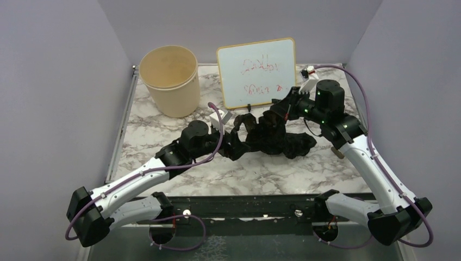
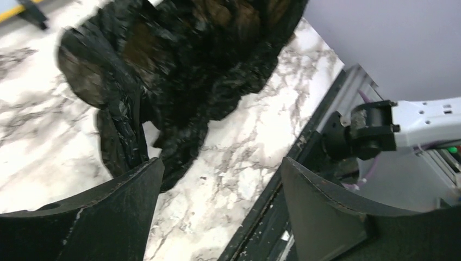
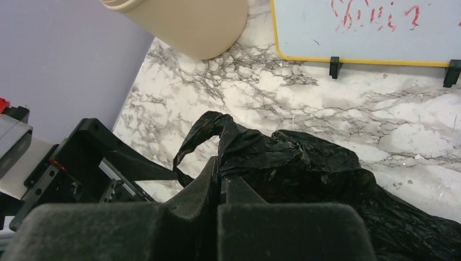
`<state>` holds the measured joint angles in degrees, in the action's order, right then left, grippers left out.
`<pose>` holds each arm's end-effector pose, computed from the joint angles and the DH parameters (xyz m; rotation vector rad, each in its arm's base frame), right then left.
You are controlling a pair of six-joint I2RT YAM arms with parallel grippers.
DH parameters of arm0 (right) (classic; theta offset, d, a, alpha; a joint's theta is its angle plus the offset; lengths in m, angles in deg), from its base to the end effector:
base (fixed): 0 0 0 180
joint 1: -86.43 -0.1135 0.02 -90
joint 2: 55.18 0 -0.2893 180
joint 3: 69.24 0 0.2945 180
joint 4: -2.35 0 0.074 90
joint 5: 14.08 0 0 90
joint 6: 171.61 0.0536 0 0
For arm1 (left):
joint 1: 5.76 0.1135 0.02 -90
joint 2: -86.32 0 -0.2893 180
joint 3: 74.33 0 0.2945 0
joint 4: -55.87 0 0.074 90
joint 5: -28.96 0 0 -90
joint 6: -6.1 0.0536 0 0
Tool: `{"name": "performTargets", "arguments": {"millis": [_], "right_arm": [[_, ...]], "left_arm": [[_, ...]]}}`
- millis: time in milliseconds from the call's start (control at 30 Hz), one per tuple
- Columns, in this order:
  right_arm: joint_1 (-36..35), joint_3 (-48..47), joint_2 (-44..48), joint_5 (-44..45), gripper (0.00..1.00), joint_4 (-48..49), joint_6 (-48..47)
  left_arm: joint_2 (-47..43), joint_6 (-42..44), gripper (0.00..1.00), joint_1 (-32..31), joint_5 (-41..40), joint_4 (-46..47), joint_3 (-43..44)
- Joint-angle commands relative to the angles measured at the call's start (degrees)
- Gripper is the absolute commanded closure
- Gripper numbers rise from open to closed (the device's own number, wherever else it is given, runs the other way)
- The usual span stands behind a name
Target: Put the trash bags into the trash bin
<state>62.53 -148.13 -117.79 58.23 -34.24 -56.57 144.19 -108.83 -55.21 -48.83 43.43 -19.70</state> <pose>0.2557 0.1311 0.4095 -0.1962 1.9968 0.8577 0.1746 -0.2215 0.3077 0.5772 1.9004 -1.0756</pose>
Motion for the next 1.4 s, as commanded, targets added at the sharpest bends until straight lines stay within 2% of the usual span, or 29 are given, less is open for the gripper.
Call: {"name": "performTargets", "arguments": {"millis": [0,133,267,467,567,667,767,867,1067,1233,1300,1367], "right_arm": [[-0.07,1.73,1.13,-0.91,0.99,1.98,0.95],[-0.09,3.41,1.35,-2.0,1.0,2.61,1.66],[-0.05,4.07,2.1,-2.48,1.0,3.56,2.25],[-0.04,3.19,1.98,-2.33,1.0,3.33,1.92],[-0.09,2.94,1.88,-3.05,1.0,3.38,2.01],[-0.01,3.1,2.11,-3.42,1.0,3.01,2.12],[-0.04,3.58,2.56,-3.2,1.0,2.86,2.27],[-0.08,3.76,2.62,-2.92,0.99,3.0,2.96],[-0.05,3.92,2.58,-4.54,1.0,4.18,4.27],[-0.08,4.06,2.66,-4.97,1.0,4.4,4.41],[-0.07,4.53,2.85,-5.22,1.0,4.75,4.62],[-0.07,5.13,3.01,-5.24,1.0,5.05,4.75]], "left_arm": [[-4.13,1.29,0.17,0.82,-7.89,-5.32,1.01],[-3.85,2.79,0.11,1.32,-14.06,-14.24,5.54],[-2.55,2.43,0.07,2.99,-13.01,-16.98,5.96],[1.26,0.38,0.05,4.94,-4.6,-12.29,2.93],[3.89,-0.14,0.05,8.4,-0.12,-9.93,1.57],[6.4,-1.01,0.05,14.6,9.55,-6.82,2.07],[8.1,-1.86,0.06,17.1,16.9,-0.96,2.59],[10.4,-5.69,0.11,17.26,23.44,6.95,0.63],[14.59,-10.44,0.23,17.2,29.42,18.97,-2.63],[15.77,-11.34,0.42,17.14,28.73,22.14,-3.24],[16.26,-12.51,0.6,17.05,27.39,23.17,-3.25],[18.13,-13.15,0.71,17.02,27.92,23.19,-2.69]]}}
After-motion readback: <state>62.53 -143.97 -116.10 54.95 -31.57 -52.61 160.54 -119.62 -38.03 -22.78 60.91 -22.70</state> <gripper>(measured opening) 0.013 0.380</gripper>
